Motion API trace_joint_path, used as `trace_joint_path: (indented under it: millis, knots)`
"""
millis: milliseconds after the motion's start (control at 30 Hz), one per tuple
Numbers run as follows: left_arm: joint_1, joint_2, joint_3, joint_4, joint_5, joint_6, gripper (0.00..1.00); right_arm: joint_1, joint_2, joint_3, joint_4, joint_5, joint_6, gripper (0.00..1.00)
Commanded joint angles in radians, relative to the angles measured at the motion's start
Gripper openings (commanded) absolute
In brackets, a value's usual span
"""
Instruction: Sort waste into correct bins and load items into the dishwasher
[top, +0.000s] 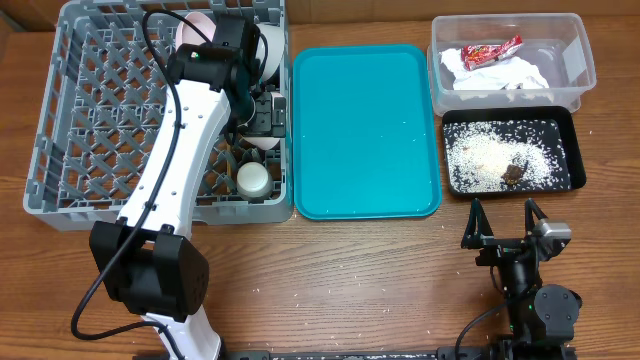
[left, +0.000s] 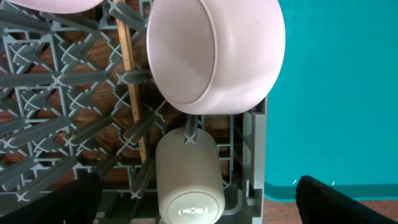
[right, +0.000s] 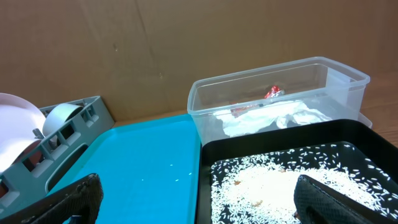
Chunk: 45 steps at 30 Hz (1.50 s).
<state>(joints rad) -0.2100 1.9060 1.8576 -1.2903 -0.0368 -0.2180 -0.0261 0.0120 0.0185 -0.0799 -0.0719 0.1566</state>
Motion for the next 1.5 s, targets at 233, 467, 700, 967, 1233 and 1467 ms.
trace_joint_path:
  millis: [233,467,700,967,1233,1467]
  knots:
    - [-0.004,0.003,0.003,-0.005,-0.013,0.021,1.0,-0.001,-0.004,-0.01,0.003,0.0,-0.004,1.0]
    - [-0.01,-0.153,-0.006,0.131,-0.077,0.047,1.0,-0.001,-0.004,-0.01,0.003,0.0,-0.004,1.0]
    - [0.035,-0.626,-0.373,0.602,-0.056,0.068,1.0,-0.001,-0.004,-0.01,0.003,0.0,-0.004,1.0]
    - [0.239,-1.169,-1.044,1.022,0.116,0.05,1.0,-0.001,-0.004,-0.01,0.003,0.0,-0.004,1.0]
    - [0.255,-1.56,-1.567,1.427,0.089,0.038,1.0,-0.001,-0.004,-0.01,0.003,0.0,-0.004,1.0]
    - [0.254,-1.74,-1.792,1.531,0.069,0.021,1.0,-0.001,-0.004,-0.01,0.003,0.0,-0.004,1.0]
